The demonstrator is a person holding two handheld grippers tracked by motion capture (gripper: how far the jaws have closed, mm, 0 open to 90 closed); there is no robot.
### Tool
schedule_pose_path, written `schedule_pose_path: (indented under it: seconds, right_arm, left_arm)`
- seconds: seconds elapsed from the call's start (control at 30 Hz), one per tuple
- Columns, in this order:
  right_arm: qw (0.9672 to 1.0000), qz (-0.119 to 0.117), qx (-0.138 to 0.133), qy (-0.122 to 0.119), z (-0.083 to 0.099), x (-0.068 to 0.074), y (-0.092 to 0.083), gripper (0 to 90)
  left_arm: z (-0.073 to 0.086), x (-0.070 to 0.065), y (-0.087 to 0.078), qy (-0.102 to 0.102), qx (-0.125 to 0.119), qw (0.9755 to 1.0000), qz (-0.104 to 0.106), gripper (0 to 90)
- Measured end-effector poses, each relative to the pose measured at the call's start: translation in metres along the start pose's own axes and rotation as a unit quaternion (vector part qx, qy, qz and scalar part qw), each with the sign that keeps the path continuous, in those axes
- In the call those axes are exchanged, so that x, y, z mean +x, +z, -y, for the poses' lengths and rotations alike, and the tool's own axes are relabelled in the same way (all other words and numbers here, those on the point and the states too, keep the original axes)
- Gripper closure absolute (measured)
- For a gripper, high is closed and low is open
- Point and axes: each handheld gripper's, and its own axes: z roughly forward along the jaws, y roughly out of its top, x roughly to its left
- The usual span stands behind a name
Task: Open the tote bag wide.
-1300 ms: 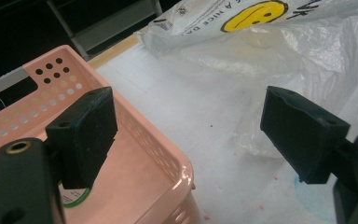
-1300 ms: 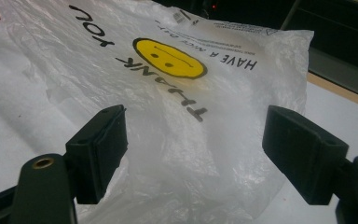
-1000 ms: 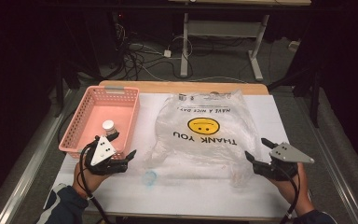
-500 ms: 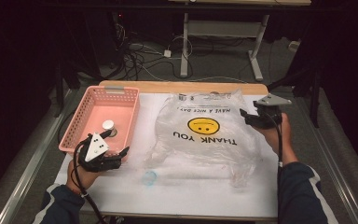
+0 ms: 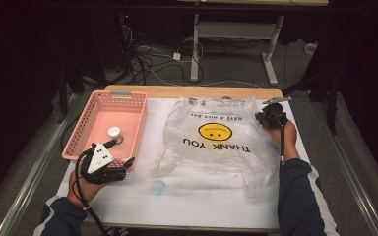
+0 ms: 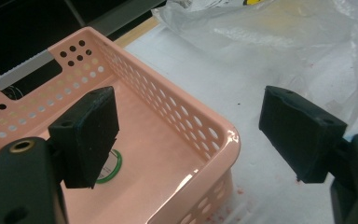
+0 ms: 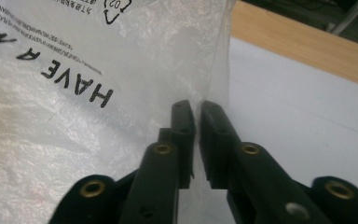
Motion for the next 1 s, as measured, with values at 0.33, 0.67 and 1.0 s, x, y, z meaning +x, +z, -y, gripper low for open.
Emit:
schedule_pose_path:
  seconds: [0.33, 0.67, 1.0]
  right_arm:
    - [0.997, 0.047, 0.018, 0.058, 0.026, -0.017, -0.035, 89.5]
    - [0.9989, 0.031, 0.01, 0.033, 0.056, 0.003, -0.076, 89.5]
    - [1.0, -0.004, 0.004, 0.003, 0.066, 0.027, -0.096, 89.1]
  left_arm:
    - [0.003, 0.006, -0.007, 0.0, 0.0, 0.9998, -0.019, 19.2]
    - [0.004, 0.013, -0.011, -0.012, 0.006, 0.9993, -0.035, 19.2]
    - [0.002, 0.019, -0.011, -0.019, 0.012, 0.9987, -0.045, 19.2]
